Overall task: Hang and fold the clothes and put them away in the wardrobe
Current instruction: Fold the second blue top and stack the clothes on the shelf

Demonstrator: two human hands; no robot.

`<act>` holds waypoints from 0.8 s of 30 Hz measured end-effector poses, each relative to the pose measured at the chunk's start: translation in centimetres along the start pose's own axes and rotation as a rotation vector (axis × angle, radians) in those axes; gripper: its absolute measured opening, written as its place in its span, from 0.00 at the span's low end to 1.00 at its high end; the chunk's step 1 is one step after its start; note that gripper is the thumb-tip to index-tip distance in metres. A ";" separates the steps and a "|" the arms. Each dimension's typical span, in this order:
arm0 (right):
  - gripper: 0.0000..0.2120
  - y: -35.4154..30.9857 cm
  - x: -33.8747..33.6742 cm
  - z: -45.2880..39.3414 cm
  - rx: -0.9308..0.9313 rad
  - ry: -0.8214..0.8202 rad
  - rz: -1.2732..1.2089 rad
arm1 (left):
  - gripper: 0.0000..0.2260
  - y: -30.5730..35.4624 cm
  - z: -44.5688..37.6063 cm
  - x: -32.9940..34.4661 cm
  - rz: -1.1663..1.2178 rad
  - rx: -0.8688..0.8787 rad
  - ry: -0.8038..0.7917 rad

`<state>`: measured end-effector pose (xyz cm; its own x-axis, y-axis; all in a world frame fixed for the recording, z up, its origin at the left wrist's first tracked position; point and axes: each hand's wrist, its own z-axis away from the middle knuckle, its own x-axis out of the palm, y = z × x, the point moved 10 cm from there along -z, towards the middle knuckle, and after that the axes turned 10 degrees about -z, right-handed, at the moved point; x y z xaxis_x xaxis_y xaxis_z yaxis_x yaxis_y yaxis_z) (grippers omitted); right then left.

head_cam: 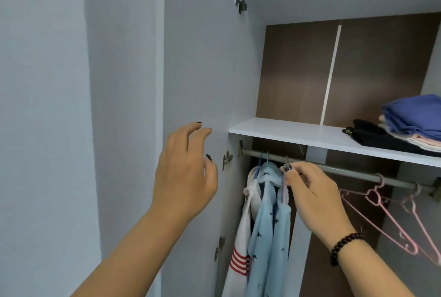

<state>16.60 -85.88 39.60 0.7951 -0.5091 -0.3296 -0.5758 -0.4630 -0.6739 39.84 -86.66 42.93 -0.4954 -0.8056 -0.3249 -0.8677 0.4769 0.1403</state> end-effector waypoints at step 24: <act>0.06 -4.2 3.1 3.1 0.085 -0.010 0.093 | 0.24 -6.1 1.7 4.5 0.679 -0.431 -0.180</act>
<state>22.10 -83.27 39.40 0.7409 -0.5399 -0.3995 -0.6293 -0.3502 -0.6938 42.95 -92.60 39.05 -0.9356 -0.3039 -0.1796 -0.3393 0.6336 0.6953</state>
